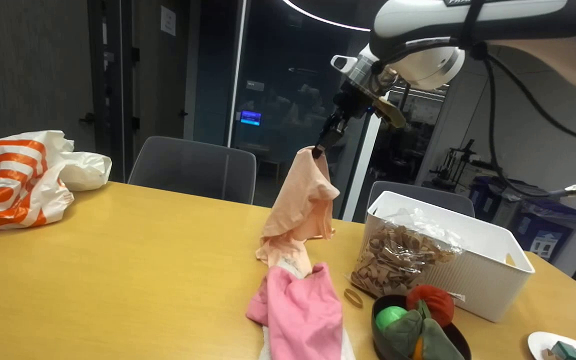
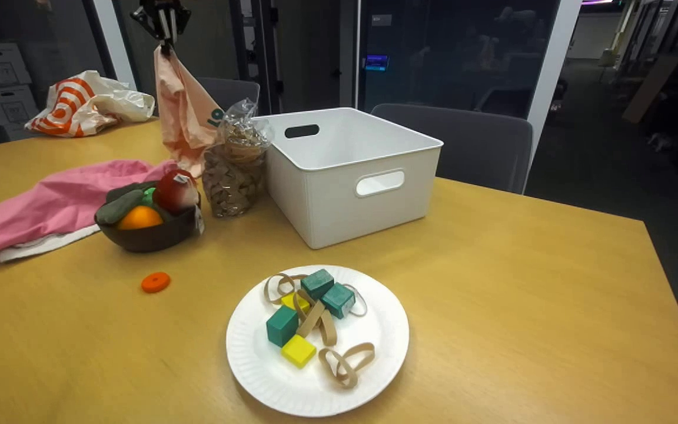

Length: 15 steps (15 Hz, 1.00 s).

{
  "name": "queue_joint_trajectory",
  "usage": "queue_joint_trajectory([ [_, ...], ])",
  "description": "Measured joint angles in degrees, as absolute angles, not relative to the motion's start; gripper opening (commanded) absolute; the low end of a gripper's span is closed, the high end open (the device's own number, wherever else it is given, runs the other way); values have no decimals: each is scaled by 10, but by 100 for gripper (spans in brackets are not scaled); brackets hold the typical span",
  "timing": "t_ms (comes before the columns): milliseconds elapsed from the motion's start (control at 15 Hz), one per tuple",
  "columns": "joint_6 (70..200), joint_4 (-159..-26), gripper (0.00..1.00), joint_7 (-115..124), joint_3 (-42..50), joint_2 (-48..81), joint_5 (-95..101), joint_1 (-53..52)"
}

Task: Unfold the white towel and the peach and pink shirts

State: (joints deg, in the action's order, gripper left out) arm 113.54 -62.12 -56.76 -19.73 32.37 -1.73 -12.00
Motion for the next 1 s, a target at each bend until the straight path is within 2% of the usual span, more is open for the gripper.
queue_joint_trajectory([
  [600,1091,-880,9,-589,-207,114,-202,-57],
  [1000,1030,-1072,9,-663,-178,-30,-327,-63],
])
